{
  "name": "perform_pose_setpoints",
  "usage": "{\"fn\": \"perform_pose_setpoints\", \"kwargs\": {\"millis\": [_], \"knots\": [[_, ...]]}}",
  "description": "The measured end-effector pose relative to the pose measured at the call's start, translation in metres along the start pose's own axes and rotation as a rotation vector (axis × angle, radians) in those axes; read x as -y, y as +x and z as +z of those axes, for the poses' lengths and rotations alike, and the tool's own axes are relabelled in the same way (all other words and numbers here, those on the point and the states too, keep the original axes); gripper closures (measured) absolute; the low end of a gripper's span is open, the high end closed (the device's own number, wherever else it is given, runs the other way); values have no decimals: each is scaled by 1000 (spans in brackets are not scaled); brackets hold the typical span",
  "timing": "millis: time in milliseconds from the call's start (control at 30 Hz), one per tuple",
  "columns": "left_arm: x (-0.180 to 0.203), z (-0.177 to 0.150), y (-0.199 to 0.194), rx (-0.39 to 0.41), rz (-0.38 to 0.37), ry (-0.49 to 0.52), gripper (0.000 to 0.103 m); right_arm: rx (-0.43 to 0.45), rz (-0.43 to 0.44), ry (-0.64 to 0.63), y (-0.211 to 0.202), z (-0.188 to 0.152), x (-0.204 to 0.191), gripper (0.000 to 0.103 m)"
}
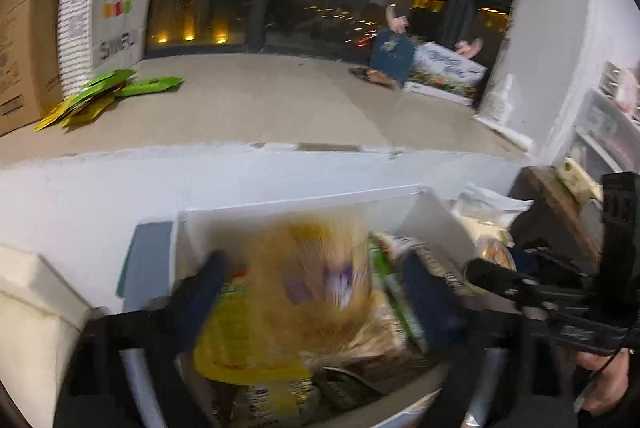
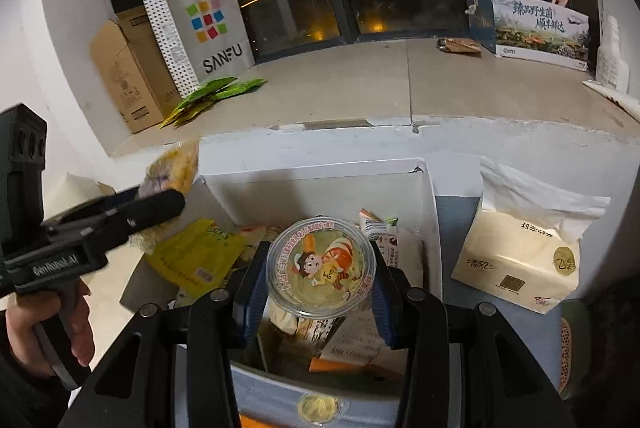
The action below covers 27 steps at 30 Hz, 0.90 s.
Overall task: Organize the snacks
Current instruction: 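Carry both snacks into the white box and open both tools, then move both tools back over the last snacks on the table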
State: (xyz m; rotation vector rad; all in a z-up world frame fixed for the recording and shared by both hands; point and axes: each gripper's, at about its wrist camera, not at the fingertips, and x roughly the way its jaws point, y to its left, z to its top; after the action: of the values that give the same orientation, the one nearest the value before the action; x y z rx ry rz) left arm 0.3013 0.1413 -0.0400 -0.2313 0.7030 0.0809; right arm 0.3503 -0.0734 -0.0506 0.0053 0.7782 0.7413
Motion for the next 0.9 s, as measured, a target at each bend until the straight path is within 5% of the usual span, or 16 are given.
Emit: {"fn": "perform_pose_setpoints", "kwargs": {"millis": [100, 300, 533, 900], "knots": [[-7, -8, -2, -10, 7, -22, 0, 2, -8, 38, 2, 1, 7, 0], [-9, -25, -36, 43, -9, -2, 0, 21, -23, -12, -10, -8, 1, 0], [7, -70, -114, 157, -39, 27, 0, 116, 77, -79, -58, -34, -26, 0], [34, -163, -203, 236, -133, 0, 0, 267, 159, -154, -146, -118, -54, 0]]}}
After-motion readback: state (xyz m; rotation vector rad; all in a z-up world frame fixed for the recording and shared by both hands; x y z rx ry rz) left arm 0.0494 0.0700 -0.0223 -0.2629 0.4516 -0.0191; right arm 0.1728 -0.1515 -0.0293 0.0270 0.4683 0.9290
